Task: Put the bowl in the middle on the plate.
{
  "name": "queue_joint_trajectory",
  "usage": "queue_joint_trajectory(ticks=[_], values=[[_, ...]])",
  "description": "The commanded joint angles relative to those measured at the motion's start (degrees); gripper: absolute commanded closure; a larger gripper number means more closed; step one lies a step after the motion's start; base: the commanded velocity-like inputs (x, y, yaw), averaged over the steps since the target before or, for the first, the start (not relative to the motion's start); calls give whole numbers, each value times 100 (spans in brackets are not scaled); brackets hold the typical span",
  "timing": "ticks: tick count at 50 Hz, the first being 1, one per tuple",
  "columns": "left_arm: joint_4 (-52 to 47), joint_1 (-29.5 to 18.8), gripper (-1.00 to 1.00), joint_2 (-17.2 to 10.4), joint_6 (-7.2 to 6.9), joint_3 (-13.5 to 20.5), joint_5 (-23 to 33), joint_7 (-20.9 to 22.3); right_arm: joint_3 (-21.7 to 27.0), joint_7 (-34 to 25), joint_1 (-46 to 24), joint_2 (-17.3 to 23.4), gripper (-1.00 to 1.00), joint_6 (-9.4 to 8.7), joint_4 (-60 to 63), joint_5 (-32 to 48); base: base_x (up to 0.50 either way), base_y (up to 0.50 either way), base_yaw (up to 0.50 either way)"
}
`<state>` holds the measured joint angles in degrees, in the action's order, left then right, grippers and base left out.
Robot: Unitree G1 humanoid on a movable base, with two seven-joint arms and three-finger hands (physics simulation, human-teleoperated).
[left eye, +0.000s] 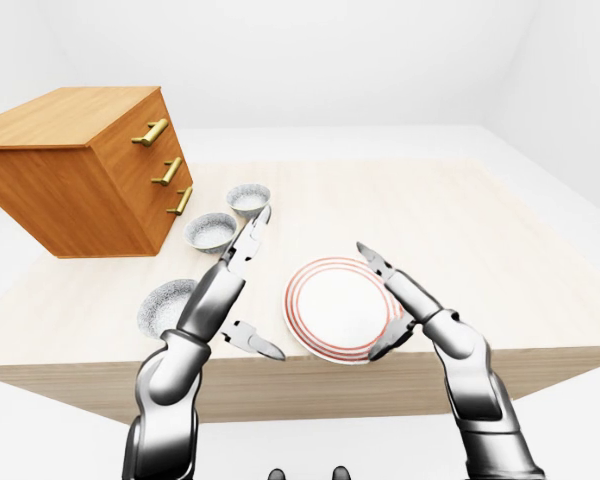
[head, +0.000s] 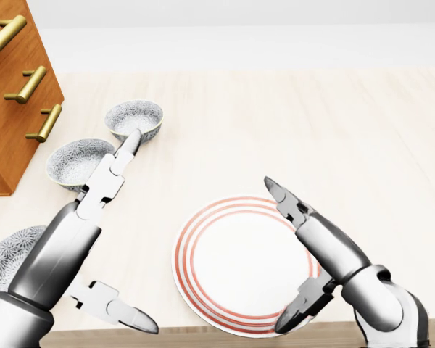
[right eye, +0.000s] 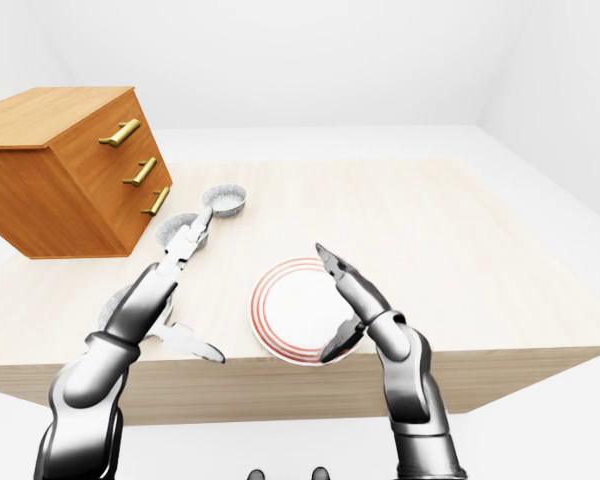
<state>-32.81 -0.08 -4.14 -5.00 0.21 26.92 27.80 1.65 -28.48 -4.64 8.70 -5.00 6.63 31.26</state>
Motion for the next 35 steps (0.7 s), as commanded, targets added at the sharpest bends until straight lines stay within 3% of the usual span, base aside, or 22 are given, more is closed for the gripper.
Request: queue_joint_trajectory(ticks=[1, 3, 4, 14, 17, 24, 28, 30, 35], values=[[27, 75, -100, -86, 0, 149, 27, 169, 390, -1152, -1673, 954, -100, 0, 2622, 1701, 0, 0, 0], [-23, 107, -100, -114, 0, 223, 27, 249, 510, -1152, -1684, 936, -100, 0, 2621, 1855, 0, 0, 0], [-170, 196, -100, -229, 0, 468, -18, 412, 735, -1152, -1697, 1046, -100, 0, 2604, 1838, 0, 0, 0], [-553, 633, -100, -401, 0, 1767, -224, 1220, 1585, -1152, -1328, 1517, -100, 0, 3096, 1805, 0, 0, 0], [-675, 711, -100, -409, 0, 2011, -205, 1220, 1709, -1152, -1072, 1470, -100, 0, 3272, 1726, 0, 0, 0], [-1072, 661, -100, -566, 0, 3064, -384, 1220, 2172, -1152, -377, 1302, -100, 0, 3761, 1556, 0, 0, 0], [-1044, 642, -100, -556, 0, 3201, -420, 1220, 2158, -1152, -306, 1206, -100, 0, 3769, 1580, 0, 0, 0], [-1195, 458, -100, -696, 0, 3343, -482, 1220, 2150, -1152, -208, 1114, -100, 0, 3687, 1526, 0, 0, 0], [-1597, -40, -100, -1443, 0, 3914, -671, 1220, 2454, -1152, -26, 1102, -100, 0, 3368, 1205, 0, 0, 0]])
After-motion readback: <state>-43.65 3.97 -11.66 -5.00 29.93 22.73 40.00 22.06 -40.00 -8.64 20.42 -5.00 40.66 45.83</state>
